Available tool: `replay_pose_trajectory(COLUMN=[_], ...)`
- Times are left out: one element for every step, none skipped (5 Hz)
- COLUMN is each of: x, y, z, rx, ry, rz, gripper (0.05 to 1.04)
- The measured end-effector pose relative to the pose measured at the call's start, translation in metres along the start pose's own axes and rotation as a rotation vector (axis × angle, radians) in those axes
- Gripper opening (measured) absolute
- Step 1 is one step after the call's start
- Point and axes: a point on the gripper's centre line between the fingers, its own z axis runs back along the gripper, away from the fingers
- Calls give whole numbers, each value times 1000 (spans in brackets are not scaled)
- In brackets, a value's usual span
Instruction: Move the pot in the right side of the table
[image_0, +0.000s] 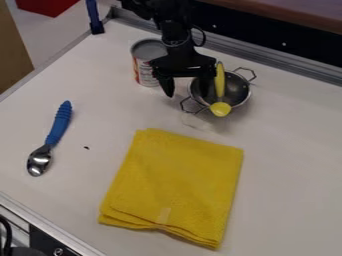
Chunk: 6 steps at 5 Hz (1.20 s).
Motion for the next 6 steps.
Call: replay_pose_trajectory(x=[-2,0,-1,2,6,4], y=[1,1,-4,-5,-8,-11], z=[-5,-9,-11,-9,-4,-2], rx=[-1,0,-28,-60,-83,-96], ry=[12,18,39,87,118,139], rz=[-15,-3,-18,-39,-60,-74], gripper=[965,769,468,224,88,59])
